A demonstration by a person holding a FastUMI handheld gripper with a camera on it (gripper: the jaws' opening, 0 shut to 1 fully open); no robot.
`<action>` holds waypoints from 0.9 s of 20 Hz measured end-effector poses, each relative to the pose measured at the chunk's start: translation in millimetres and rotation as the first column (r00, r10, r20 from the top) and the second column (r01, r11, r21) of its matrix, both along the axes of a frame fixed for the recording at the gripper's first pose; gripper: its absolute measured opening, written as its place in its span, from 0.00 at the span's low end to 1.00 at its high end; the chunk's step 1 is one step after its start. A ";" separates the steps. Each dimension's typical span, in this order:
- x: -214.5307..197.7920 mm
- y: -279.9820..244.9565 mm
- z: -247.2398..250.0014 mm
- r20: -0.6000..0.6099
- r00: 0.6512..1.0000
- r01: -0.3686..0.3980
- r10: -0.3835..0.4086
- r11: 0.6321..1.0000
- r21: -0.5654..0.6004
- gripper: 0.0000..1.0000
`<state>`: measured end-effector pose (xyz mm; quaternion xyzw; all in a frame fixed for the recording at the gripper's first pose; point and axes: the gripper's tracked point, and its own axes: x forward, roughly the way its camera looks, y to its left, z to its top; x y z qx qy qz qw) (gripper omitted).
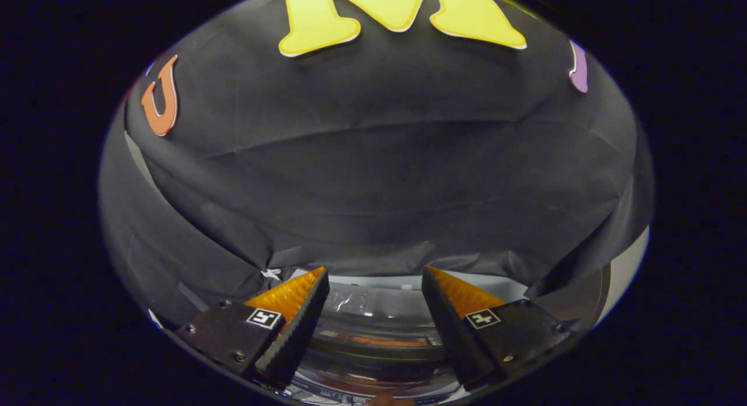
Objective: Put the clothes into the washing machine and then close the washing machine lid.
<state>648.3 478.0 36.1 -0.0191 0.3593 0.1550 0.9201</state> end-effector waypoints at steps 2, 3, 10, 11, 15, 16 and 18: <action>-6.1 -1.5 -0.2 0.008 1.000 0.008 -0.008 1.000 -0.005 1.00; -8.6 -2.6 -0.4 0.013 1.000 0.013 -0.012 1.000 -0.009 1.00; -27.4 -6.2 -4.8 0.030 0.999 0.029 -0.029 0.999 -0.018 1.00; -29.4 -7.0 -5.5 0.031 0.999 0.032 -0.031 0.999 -0.019 1.00; -40.4 -9.9 -9.6 0.029 0.999 0.035 -0.035 0.999 -0.020 1.00; -43.1 -10.7 -10.7 0.029 0.999 0.035 -0.035 0.999 -0.021 1.00; -45.5 -11.0 -12.7 0.026 0.999 0.035 -0.034 0.999 -0.022 0.99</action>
